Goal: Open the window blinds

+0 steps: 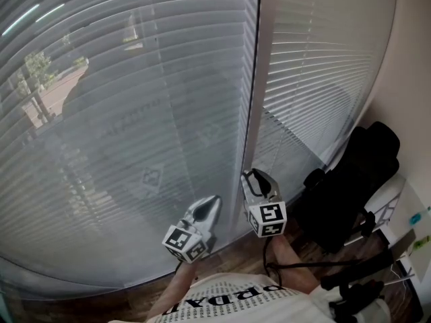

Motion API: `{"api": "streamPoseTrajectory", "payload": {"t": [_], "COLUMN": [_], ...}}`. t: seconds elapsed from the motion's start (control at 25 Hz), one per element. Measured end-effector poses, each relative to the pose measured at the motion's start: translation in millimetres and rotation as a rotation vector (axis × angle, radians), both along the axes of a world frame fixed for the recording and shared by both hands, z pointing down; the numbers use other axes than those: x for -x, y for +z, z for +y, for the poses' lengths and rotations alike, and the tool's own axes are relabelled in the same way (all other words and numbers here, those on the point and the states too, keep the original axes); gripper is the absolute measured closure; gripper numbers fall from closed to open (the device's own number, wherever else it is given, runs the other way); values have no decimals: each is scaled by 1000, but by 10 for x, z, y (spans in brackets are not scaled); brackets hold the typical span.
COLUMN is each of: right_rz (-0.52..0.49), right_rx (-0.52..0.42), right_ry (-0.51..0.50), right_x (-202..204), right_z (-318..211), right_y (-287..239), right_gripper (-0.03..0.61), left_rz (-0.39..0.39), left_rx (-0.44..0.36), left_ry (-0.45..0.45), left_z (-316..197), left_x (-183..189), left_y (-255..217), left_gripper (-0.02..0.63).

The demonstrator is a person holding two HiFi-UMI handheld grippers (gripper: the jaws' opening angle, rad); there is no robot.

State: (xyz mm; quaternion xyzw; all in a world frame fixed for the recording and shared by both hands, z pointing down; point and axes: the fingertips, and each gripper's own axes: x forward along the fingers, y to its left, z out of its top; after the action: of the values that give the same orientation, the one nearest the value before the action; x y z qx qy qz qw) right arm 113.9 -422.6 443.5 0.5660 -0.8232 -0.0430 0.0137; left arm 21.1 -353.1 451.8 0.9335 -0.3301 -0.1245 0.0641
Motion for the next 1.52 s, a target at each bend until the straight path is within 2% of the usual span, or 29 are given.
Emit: {"api": "streamPoseTrajectory", "payload": {"t": [0.28,0.36,0.44,0.6,0.76,1.12,1.44,1.52], "right_rz": [462,522,540,508,371,145,-43,-56], "right_rx": [-117,-129,-131,-132,-77,-13,41,41], "right_ry": [4,2,-10,-10,-12,-1,-9,-6], "right_x": [80,94,112,109,76,39,0,-1], "right_z": [43,0,-23,-20,-32,-25,-39,-44], "right_y": [11,42,64,23,-11,-9,4,3], "right_gripper": [422,422,424,442,445,445,445,445], "left_rz": [6,6,7,8,7,4,3,2], "left_rx": [-12,-13,-15,-13,-12,-4,3,2], "left_ry": [3,6,6,-2,-13,-20,-19,-14], "left_z": [-50,-45,-41,-45,-49,-8,-5,-4], "left_x": [-22,-35,-39,-15,24,39,45,29], "left_y": [8,38,43,-13,-54,-20,-9,-13], "left_gripper": [615,617,617,615,615,617,616,616]}}
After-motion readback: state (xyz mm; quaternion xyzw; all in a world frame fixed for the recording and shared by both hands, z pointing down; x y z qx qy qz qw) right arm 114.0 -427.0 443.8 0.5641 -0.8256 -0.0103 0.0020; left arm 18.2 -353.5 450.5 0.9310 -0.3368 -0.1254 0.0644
